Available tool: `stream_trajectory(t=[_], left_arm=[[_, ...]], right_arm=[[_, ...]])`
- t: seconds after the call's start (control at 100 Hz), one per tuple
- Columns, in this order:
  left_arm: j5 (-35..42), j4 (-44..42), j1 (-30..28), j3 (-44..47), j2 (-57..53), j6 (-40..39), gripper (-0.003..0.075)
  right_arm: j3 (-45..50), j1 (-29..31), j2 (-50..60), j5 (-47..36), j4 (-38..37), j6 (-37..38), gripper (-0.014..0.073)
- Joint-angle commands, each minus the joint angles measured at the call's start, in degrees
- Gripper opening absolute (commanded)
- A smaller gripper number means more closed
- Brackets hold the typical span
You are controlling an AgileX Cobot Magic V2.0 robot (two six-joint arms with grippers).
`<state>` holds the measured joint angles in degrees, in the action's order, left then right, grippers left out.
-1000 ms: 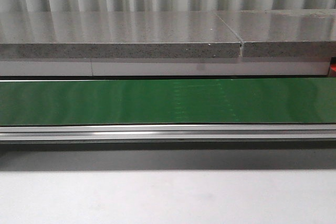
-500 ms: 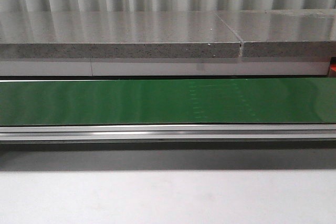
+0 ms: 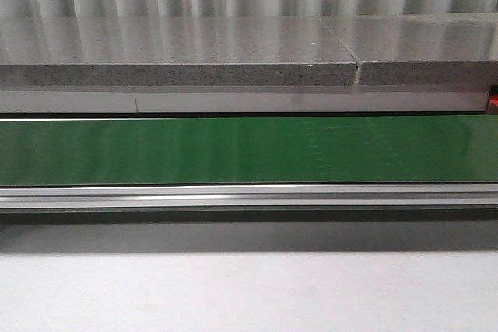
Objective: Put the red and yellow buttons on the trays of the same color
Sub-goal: 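Move the left gripper down toward the yellow buttons beside the belt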
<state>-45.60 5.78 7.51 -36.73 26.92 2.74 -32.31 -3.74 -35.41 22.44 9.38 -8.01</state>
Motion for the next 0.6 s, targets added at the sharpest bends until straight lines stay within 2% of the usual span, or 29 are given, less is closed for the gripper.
stream_trajectory(t=[0.0, 0.23, 0.41, 0.51, 0.59], left_arm=[[4.9, 0.5, 0.3, -2.7, 4.7, -0.6, -0.002], [5.5, 0.5, -0.7, -8.7, 16.0, -0.7, -0.002], [4.0, -0.8, -6.0, -13.5, 22.3, -0.7, -0.0008], [4.1, -1.1, -9.6, -15.3, 24.6, -0.7, 0.008], [4.1, -1.1, -12.7, -16.1, 26.1, -0.7, 0.0221]], right_arm=[[-1.5, 0.0, 0.1, -3.7, 0.0, -0.5, -0.0067], [-1.5, 0.0, 0.1, -3.7, 0.0, -0.5, -0.0067], [-1.5, 0.0, 0.1, -3.7, 0.0, -0.5, -0.0067], [-1.5, 0.0, 0.1, -3.7, 0.0, -0.5, -0.0067], [-1.5, 0.0, 0.1, -3.7, 0.0, -0.5, -0.0067]])
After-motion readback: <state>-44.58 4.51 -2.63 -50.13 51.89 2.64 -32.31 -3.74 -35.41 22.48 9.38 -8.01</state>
